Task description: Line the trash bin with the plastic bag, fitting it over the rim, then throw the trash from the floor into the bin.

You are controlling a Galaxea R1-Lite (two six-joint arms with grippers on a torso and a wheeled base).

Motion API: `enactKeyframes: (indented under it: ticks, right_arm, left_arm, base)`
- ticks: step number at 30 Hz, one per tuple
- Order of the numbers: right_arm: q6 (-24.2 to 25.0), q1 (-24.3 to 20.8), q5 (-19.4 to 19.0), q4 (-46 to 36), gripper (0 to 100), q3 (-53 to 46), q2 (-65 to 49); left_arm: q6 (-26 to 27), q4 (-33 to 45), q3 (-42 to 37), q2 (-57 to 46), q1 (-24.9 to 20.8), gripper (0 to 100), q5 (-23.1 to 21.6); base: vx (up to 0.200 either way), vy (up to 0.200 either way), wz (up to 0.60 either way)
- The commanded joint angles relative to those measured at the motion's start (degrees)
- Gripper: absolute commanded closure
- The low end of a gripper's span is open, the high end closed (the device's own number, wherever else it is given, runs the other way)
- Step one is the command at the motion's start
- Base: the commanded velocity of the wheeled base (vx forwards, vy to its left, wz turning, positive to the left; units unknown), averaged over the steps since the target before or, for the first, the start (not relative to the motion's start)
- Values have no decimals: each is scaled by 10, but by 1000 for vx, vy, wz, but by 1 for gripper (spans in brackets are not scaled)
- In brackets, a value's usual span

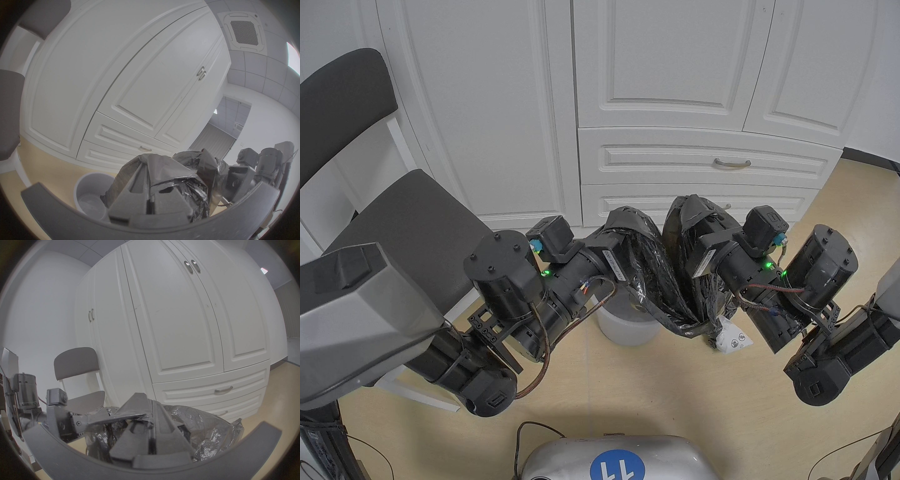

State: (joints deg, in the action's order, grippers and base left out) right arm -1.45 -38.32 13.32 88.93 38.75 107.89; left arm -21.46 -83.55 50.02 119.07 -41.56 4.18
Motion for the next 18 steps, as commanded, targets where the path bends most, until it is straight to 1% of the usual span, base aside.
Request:
enactKeyframes:
  ticks: [1,3,4,5,7,11,15,18]
  right_arm:
    - [0,3,-5,11,100,5,-25]
    - [0,4,-6,11,100,9,-40]
    - [0,4,-6,11,100,9,-41]
    - [1,3,-6,11,100,12,-45]
    - [5,1,-6,11,100,18,-46]
    - [30,-5,-5,11,100,33,-41]
    - [39,-6,-5,11,100,47,-29]
    - [42,-6,-5,11,100,44,-21]
  left_arm:
    - [-7,-1,32,15,-6,100,7]
    - [-10,-1,47,14,-15,100,29]
    - [-10,0,48,13,-15,100,31]
    - [-10,-1,57,10,-19,100,52]
    - [-9,-1,60,3,-20,100,63]
    - [-8,0,53,-35,-14,100,64]
    - [-8,-1,46,-50,2,100,60]
    - [-11,0,36,-43,4,100,57]
  base:
    - [0,0,0]
    - [0,0,0]
    - [0,0,0]
    - [0,0,0]
    - [0,0,0]
    - [0,0,0]
    - [0,0,0]
    - [0,0,0]
